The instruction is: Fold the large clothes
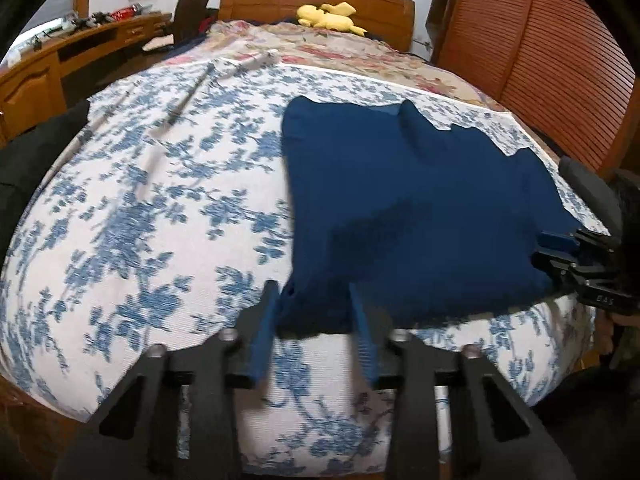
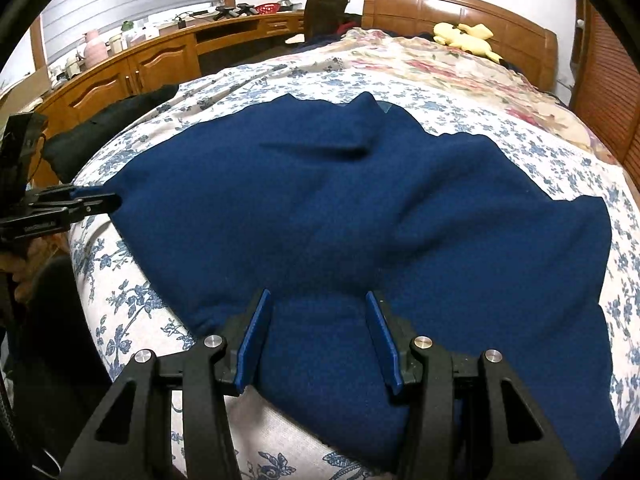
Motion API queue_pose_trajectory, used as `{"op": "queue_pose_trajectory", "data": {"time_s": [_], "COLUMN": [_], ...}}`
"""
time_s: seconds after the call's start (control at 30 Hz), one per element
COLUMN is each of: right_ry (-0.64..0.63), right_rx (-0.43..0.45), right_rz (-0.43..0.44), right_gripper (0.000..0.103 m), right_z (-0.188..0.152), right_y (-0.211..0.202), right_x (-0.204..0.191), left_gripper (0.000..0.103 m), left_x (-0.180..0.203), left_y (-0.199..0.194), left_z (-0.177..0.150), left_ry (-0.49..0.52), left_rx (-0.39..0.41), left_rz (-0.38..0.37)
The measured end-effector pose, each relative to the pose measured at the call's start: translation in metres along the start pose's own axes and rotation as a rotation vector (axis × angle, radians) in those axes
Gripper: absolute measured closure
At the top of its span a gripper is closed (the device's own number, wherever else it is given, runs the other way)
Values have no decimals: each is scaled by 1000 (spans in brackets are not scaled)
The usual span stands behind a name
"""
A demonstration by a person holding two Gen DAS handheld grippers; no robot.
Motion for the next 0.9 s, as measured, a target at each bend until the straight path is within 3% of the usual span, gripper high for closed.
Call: {"op": "queue_pose_trajectory", "data": {"time_s": [0.03,0.07,0.13,0.37,0.67,0.9], "right_ry": [0,4,15,57,119,166], "right_rx": [2,5,6,74,99,106], "right_rz": [3,5,17,-39,-156,-211], "right_gripper": [52,52,52,52,52,52], "right_z": [0,1,1,1,-28,-49], "right_y": [-1,-3,-8,-48,-103,-135], "right_x": [0,1,3,30,82,105], "left_gripper": [87,90,92,93,94,94], "left_x": [2,6,15,78,204,312], "left_y": [0,-1,-6,-47,-58,-50], "left_z": [2,5,14,74,129,139], "left_ry": [3,21,62,204,335,419], "left_rx": [-6,-13,-13,115,237,238], "left_rz": [-5,-2,19,-18,-199,-355]}}
Point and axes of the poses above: each gripper's, at about its wrist camera, not at the fingertips, and y roughly the way its jaws point, x to its right, z to its top, the point moved 3 cm from there along y, roughly the way its jaws point, and after that the axes turned 15 degrees about x, right-handed, at the moved point
